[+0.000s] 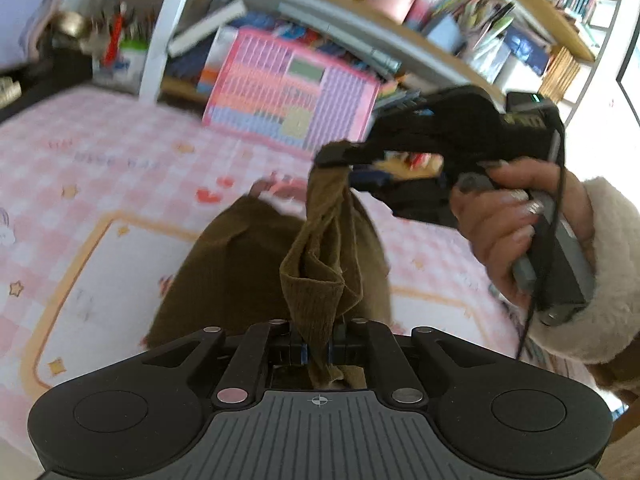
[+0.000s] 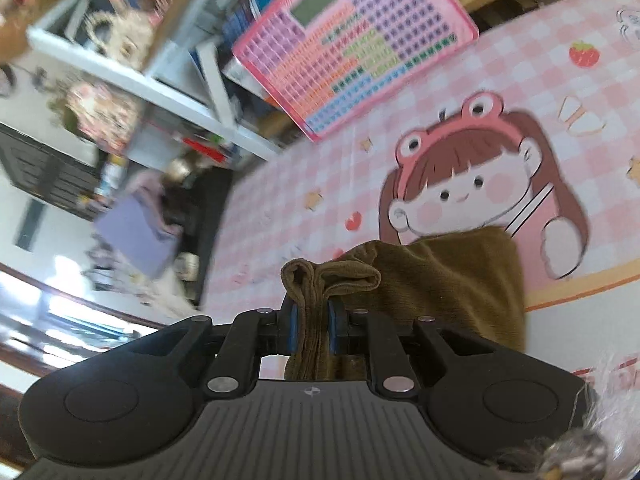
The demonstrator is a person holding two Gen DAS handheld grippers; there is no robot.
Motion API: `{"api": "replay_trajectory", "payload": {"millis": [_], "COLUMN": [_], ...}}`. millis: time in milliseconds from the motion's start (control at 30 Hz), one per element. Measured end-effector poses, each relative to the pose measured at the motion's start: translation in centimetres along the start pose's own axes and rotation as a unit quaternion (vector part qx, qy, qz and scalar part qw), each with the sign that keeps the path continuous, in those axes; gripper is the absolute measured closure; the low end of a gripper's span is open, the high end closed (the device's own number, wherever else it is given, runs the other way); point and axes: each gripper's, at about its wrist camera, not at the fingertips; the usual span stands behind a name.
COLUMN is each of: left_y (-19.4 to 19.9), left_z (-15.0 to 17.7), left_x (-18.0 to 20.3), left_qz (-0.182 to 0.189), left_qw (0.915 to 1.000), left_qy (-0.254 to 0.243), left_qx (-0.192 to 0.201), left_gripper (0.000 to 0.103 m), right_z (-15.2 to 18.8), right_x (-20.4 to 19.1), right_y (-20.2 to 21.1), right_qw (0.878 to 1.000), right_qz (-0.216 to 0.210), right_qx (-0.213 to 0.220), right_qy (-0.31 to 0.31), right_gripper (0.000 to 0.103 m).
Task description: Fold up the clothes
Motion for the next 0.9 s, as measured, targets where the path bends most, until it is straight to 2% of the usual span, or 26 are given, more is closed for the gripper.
{"api": "replay_trajectory", "payload": {"millis": [67,133,200,233,300,367,467,600,700,733,767,800,833,900], "left_y": [-0.1,-0.1,0.5,0.9,1.8,1.9,1.3,-2.4,-5.5,-6.5,-6.9,-7.2,-6.5,-4.8], "left_z": [0.0,-0.1,-0.4,-0.7,-1.3,-2.6,-4.5,-7.0,-7.9,-8.1,-8.3,-8.4,-8.4,-8.5], "left_x": [-1.9,-3.7,-5.3,-6.1,-7.5,-8.6,-10.1,-10.1,-9.1,-8.7,-8.0,-7.3,-6.2,-4.0], "left_qz": [0.005,0.009,0.013,0.014,0.014,0.032,0.061,0.110,0.114,0.112,0.107,0.101,0.108,0.124], "left_qw": [0.9996,0.9984,0.9972,0.9972,0.9973,0.9976,0.9967,0.9919,0.9899,0.9892,0.9894,0.9891,0.9870,0.9775], "left_qy": [0.004,0.004,-0.001,-0.004,-0.009,-0.001,0.013,0.023,0.008,0.001,-0.023,-0.049,-0.086,-0.163], "left_qx": [-0.026,-0.055,-0.073,-0.073,-0.071,-0.061,-0.052,-0.059,-0.085,-0.094,-0.096,-0.096,-0.083,-0.052], "left_gripper": [0.089,0.084,0.069,0.062,0.061,0.059,0.054,0.054,0.055,0.061,0.083,0.095,0.094,0.094], "right_z": [0.8,1.5,2.1,2.3,2.7,3.4,5.2,8.7,11.0,11.6,12.0,12.3,12.4,12.5], "right_x": [-0.7,-1.1,-1.4,-1.5,-1.5,-1.4,-0.3,1.3,1.6,1.6,1.6,1.5,1.4,1.2], "right_y": [-2.3,-3.8,-4.0,-3.5,-1.8,0.6,3.7,5.0,4.0,3.6,3.0,2.5,2.2,1.8], "right_qw": [0.999,0.998,0.998,0.998,0.997,0.995,0.987,0.977,0.974,0.973,0.971,0.970,0.967,0.965], "right_qz": [0.032,0.057,0.066,0.061,0.051,0.055,0.105,0.175,0.201,0.209,0.218,0.226,0.234,0.240], "right_qx": [-0.002,0.002,0.014,0.024,0.050,0.083,0.121,0.119,0.103,0.097,0.091,0.087,0.088,0.093], "right_qy": [0.000,-0.001,-0.005,-0.011,-0.018,-0.015,-0.001,0.007,0.023,0.027,0.031,0.035,0.041,0.049], "right_gripper": [0.085,0.076,0.072,0.070,0.064,0.057,0.054,0.054,0.054,0.054,0.054,0.054,0.054,0.052]}}
Point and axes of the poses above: each gripper's, at about its wrist camera, not at the fingertips, and y roughly against the way its jaws point, x to its right, z to its underside, and after that the axes turned 5 degrees about z, right-handed
